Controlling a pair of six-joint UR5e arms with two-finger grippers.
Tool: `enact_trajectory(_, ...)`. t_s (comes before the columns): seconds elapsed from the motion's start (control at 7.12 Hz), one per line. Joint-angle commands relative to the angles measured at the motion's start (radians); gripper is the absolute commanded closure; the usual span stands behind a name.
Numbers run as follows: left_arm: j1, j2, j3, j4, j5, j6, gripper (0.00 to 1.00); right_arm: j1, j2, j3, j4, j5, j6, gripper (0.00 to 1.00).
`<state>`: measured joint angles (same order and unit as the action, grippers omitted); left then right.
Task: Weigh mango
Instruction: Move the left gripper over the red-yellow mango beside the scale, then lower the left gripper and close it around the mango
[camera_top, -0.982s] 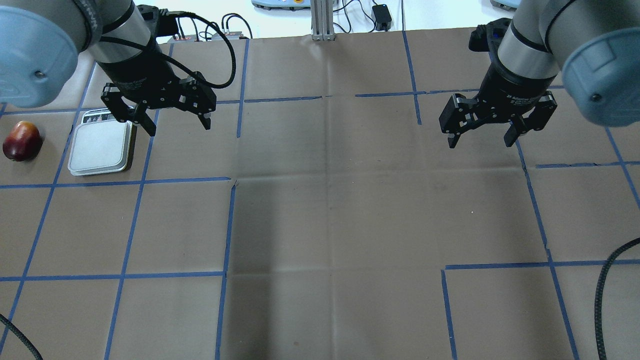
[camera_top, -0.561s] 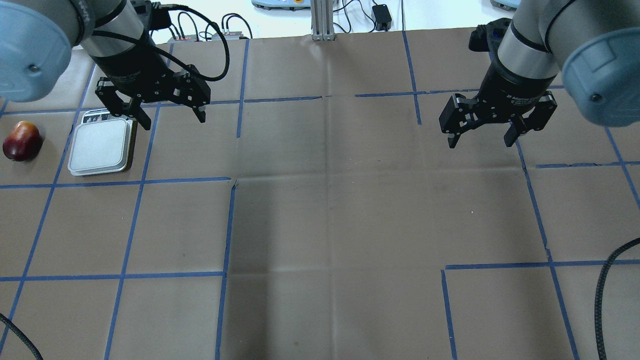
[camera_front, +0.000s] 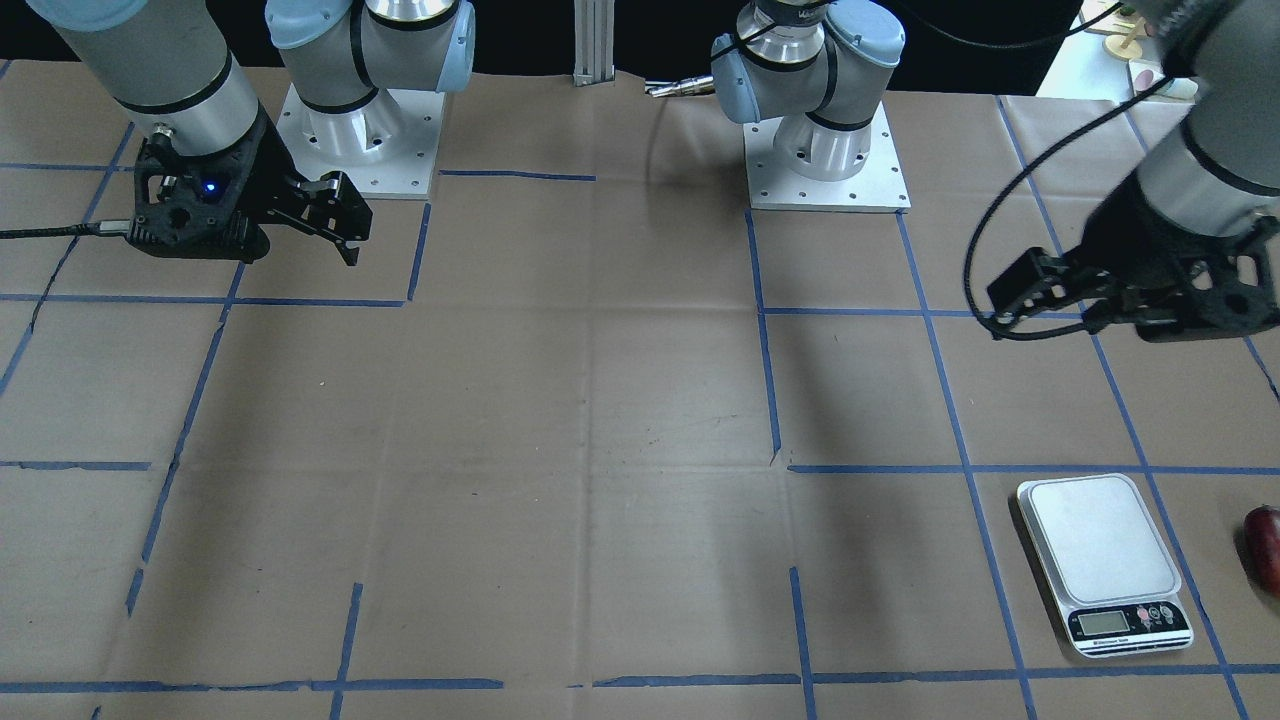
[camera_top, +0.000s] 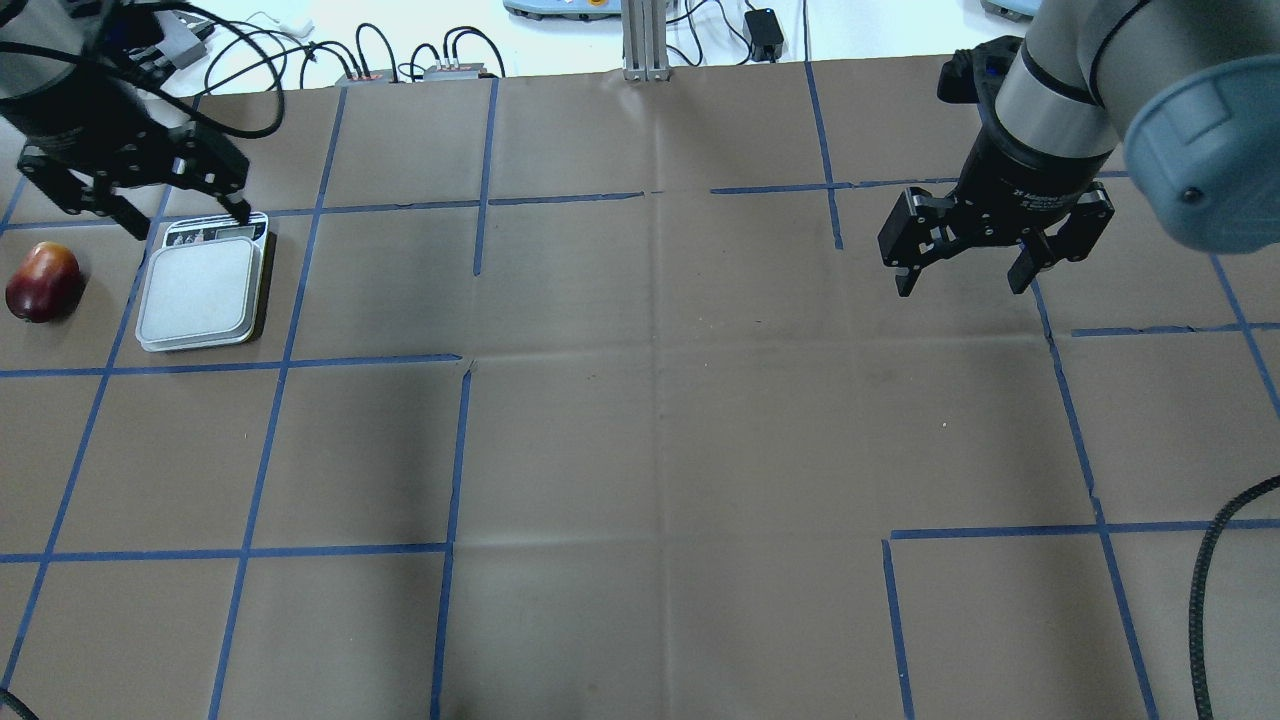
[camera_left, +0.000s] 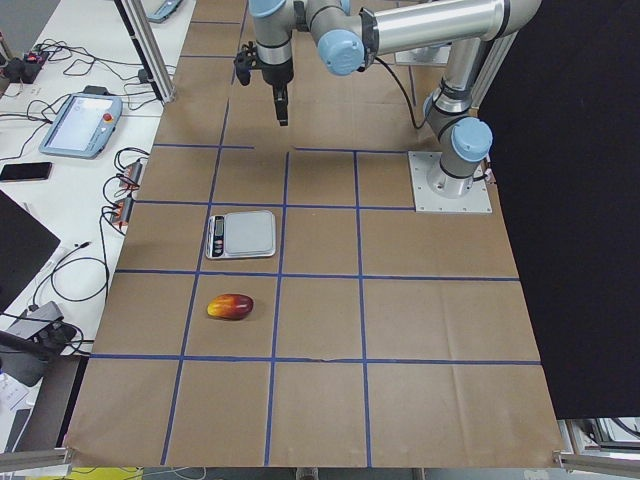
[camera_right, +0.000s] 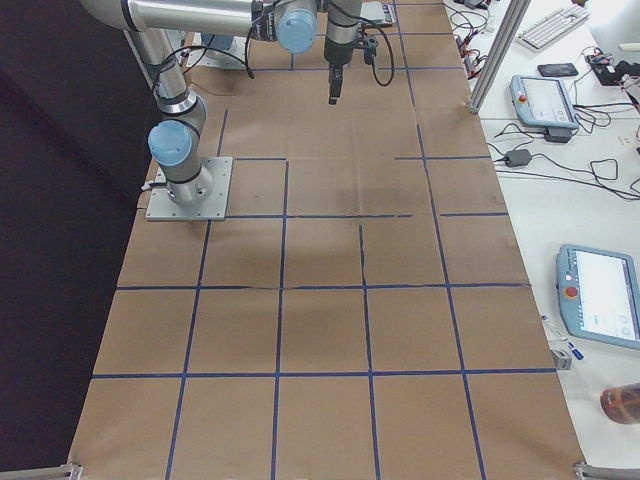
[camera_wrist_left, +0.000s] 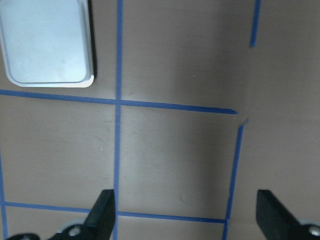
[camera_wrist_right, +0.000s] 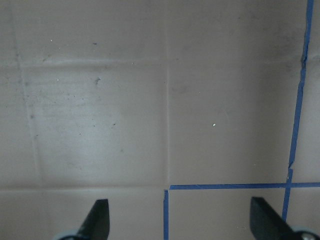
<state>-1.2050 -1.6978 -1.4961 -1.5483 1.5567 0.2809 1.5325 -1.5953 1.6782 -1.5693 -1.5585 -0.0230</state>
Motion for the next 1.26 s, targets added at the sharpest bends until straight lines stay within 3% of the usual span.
enact_trajectory(0.0, 0.213, -0.112, 0.019, 0.141, 0.002, 0.261, 0.0, 0.0, 0.0, 0.0, 0.0, 0.0, 0.0, 0.0)
enact_trajectory(0.28, 0.327, -0.282, 0.133, 0.223, 0.002, 0.444, 0.0, 0.0, 0.0, 0.0, 0.0, 0.0, 0.0, 0.0)
enact_trajectory(0.7, 0.372, -0.602, 0.477, 0.223, 0.003, 0.511, 0.0, 0.0, 0.0, 0.0, 0.0, 0.0, 0.0, 0.0)
enact_trajectory(1.12, 0.383, -0.713, 0.517, 0.226, 0.003, 0.558, 0.0, 0.0, 0.0, 0.0, 0.0, 0.0, 0.0, 0.0)
